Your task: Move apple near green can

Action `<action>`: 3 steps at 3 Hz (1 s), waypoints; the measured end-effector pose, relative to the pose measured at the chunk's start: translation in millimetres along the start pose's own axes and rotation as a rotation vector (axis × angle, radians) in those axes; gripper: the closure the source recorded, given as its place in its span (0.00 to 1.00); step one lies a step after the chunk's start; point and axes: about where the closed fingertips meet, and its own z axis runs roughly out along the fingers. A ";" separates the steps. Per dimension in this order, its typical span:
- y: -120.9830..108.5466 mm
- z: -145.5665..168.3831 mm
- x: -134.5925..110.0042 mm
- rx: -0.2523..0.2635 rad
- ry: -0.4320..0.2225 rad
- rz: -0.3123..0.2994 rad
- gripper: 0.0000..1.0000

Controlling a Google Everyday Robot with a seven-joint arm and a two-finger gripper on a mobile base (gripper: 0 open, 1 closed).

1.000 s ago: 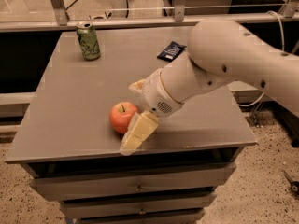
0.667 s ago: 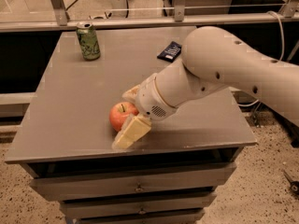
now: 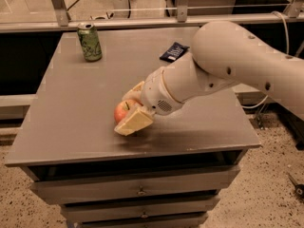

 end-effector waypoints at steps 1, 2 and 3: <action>-24.9 -43.9 1.9 0.071 -0.030 -0.002 0.88; -28.0 -49.7 -3.5 0.083 -0.036 -0.010 1.00; -30.4 -46.7 -2.8 0.086 -0.037 -0.012 1.00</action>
Offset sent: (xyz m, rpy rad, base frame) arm 0.0164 -0.0333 0.0271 0.0243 -0.0481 -0.0446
